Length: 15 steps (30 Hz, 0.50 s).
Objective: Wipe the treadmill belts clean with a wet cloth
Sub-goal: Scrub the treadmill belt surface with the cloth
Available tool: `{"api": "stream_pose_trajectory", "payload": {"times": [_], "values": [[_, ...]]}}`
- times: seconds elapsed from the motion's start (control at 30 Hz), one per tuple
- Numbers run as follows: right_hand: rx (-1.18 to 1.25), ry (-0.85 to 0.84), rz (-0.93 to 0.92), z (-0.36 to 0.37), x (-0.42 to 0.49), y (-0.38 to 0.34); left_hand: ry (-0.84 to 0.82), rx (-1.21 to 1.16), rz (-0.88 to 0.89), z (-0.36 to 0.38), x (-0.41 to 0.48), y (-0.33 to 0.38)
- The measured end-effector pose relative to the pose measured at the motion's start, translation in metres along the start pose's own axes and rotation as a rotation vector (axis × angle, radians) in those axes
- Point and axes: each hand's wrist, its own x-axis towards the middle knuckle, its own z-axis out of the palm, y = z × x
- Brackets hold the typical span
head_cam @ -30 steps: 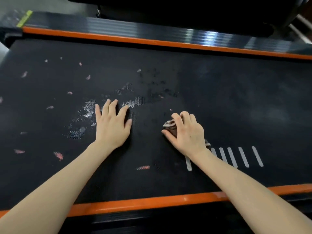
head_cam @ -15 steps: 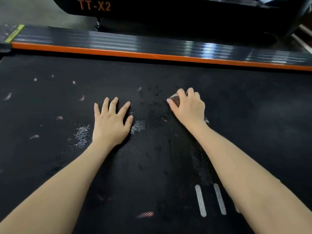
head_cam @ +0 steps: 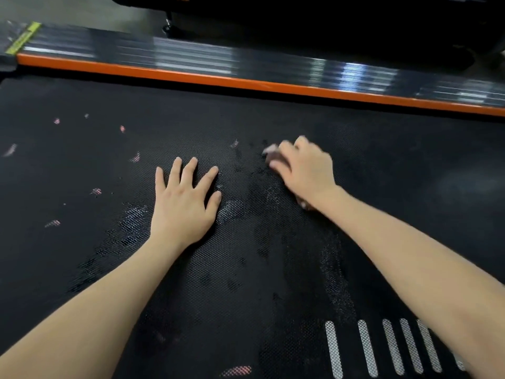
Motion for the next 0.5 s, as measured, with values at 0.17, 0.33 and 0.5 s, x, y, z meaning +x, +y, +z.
{"api": "stream_pose_trajectory", "payload": {"times": [0.17, 0.33, 0.5], "values": [[0.059, -0.071, 0.229, 0.002, 0.018, 0.001, -0.002, 0.001, -0.001, 0.000, 0.000, 0.001], [0.254, -0.051, -0.115, -0.030, -0.096, -0.044, -0.009, -0.001, 0.003, -0.003, 0.000, 0.001], [0.149, -0.009, -0.120, -0.013, -0.060, -0.028, -0.018, -0.004, -0.009, -0.003, -0.001, 0.002]]}}
